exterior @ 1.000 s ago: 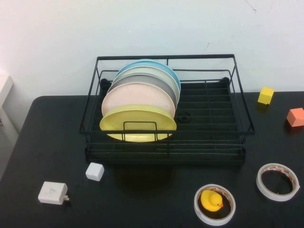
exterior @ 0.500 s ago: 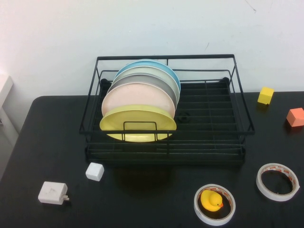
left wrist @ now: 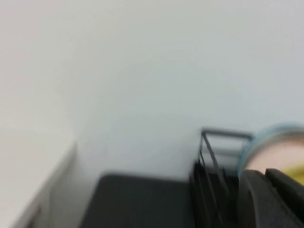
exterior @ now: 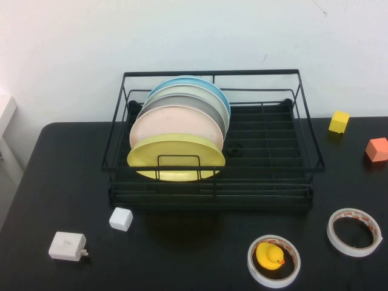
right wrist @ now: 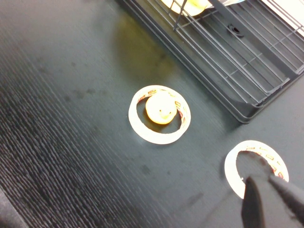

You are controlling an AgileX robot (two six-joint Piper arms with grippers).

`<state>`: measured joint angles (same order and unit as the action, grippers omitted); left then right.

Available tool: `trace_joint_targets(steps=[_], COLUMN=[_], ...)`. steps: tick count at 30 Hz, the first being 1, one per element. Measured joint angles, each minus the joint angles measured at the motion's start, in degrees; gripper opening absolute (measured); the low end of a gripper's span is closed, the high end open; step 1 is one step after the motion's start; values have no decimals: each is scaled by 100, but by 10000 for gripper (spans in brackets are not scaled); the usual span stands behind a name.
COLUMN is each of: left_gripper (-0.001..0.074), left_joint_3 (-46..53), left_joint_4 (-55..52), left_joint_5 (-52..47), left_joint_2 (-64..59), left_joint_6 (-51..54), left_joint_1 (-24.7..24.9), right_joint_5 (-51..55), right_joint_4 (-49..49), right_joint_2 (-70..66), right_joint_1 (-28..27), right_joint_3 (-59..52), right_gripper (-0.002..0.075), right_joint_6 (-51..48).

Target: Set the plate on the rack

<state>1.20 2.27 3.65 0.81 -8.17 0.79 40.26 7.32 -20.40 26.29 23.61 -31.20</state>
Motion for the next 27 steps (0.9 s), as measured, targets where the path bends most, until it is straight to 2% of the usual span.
trace_joint_targets(steps=[12, 27], left_gripper=[-1, -1], left_joint_3=[-12, -12], left_joint_4=[331, 340], left_joint_5=[-2091, -2162], left_joint_2=[0, 0], left_joint_6=[-61, 258], left_joint_1=[307, 307], right_joint_5=[0, 0], right_joint_4=[2, 12], right_joint_2=[0, 0], right_joint_1=[0, 0], right_joint_3=[0, 0], right_gripper=[-1, -2], right_joint_6=[0, 0])
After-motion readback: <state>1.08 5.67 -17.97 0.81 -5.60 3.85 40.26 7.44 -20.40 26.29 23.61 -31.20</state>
